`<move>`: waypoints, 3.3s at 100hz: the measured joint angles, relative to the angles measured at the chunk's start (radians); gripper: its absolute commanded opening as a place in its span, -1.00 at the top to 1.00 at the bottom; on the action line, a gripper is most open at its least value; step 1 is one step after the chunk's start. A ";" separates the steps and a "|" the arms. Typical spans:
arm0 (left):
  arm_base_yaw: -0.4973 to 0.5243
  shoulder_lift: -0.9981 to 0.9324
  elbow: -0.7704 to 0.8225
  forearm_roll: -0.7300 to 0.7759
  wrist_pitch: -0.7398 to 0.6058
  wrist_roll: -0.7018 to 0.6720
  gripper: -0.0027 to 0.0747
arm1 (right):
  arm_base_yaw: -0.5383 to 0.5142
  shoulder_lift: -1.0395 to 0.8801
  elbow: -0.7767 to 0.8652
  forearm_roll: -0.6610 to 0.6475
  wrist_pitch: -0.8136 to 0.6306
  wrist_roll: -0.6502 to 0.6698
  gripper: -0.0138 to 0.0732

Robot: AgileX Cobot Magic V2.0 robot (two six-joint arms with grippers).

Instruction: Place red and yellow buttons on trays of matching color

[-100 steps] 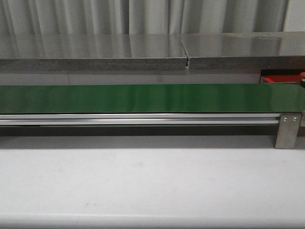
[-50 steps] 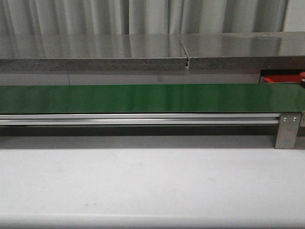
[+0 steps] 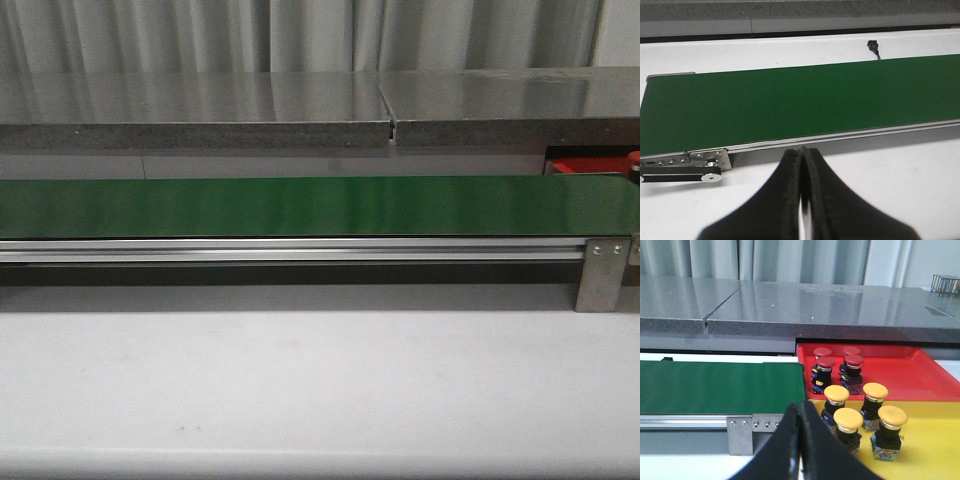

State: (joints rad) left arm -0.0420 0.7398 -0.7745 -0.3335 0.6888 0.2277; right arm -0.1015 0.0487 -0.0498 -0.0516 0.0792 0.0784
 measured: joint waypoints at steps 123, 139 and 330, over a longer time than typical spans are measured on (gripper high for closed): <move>0.000 0.000 0.000 0.000 0.000 0.000 0.98 | 0.033 -0.057 0.076 -0.010 0.001 0.008 0.95; 0.000 0.000 0.000 0.000 0.000 0.000 0.98 | 0.033 -0.057 0.076 -0.010 0.001 0.008 0.95; 0.006 -0.744 0.777 0.316 -0.615 -0.235 0.98 | 0.033 -0.057 0.076 -0.010 0.001 0.010 0.95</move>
State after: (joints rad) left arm -0.0364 -0.0041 0.0030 -0.0176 0.0739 -0.0069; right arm -0.0681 -0.0082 0.0265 -0.0612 0.0800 0.0881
